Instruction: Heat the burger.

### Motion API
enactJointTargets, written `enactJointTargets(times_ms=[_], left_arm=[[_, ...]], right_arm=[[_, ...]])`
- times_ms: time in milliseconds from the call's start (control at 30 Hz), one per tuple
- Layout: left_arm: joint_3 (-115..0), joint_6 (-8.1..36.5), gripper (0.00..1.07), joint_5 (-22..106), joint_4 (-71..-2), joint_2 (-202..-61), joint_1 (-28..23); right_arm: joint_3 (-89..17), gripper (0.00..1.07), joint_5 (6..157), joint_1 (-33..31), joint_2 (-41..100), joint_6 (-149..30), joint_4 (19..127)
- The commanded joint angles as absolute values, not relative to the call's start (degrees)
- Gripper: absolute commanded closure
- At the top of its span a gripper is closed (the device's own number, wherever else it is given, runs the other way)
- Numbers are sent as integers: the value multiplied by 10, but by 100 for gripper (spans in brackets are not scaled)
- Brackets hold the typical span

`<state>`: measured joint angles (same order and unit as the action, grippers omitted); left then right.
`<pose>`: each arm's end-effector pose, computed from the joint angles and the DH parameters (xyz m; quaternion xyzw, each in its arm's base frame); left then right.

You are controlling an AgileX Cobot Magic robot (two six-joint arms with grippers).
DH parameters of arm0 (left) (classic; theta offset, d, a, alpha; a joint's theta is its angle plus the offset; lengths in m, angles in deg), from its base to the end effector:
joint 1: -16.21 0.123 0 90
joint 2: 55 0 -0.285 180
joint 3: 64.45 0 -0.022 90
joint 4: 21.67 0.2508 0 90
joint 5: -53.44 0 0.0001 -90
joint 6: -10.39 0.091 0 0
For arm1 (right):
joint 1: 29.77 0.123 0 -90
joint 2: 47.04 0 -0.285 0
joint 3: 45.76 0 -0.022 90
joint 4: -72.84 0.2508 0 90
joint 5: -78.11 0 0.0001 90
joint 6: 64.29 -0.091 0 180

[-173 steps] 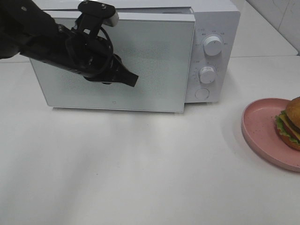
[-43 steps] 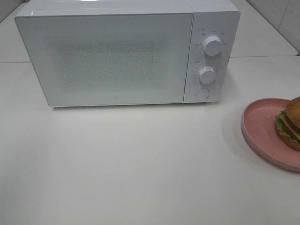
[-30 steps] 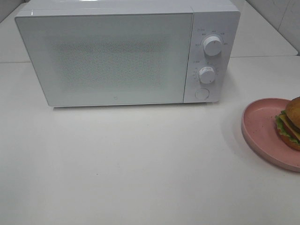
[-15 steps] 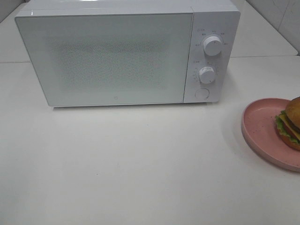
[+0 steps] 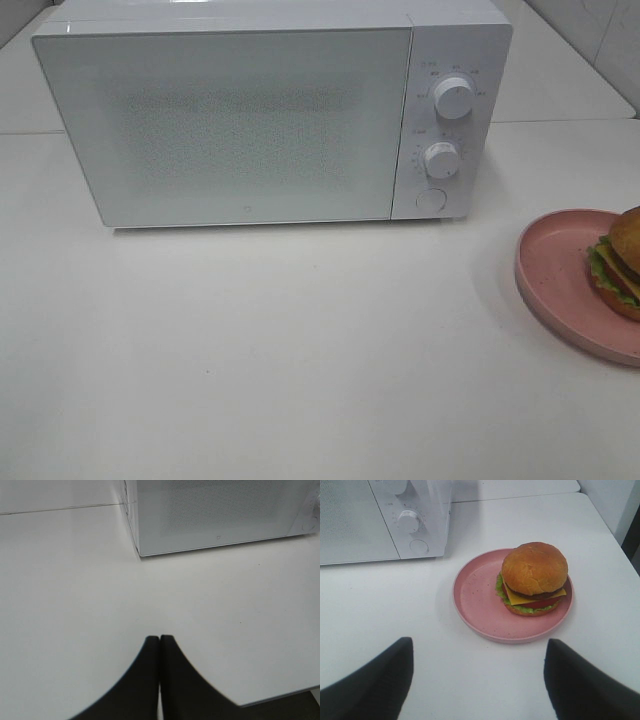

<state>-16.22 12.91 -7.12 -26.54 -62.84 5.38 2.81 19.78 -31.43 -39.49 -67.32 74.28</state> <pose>-0.0065 -0.0056 0.2795 0.1005 0.8442 -0.0804 0.5203 -0.0037 0.0021 0.2808 0.0342 0.8400 0.0190 0.5411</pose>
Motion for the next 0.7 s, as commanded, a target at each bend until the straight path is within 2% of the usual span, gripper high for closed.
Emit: enactJointTargets(times_ms=[33, 167, 267, 700], left_arm=[[-161, 131, 106, -62, -267, -626, 66], [-161, 131, 106, -62, -267, -624, 123], [-161, 131, 106, -62, -267, -624, 143], [-161, 131, 106, -62, -265, -610, 147]], right_arm=[[29, 39, 207, -317, -410, -674, 744], [29, 39, 207, -317, -410, -674, 744], [29, 39, 207, -317, -410, -674, 744], [29, 39, 207, -317, -410, -674, 744]])
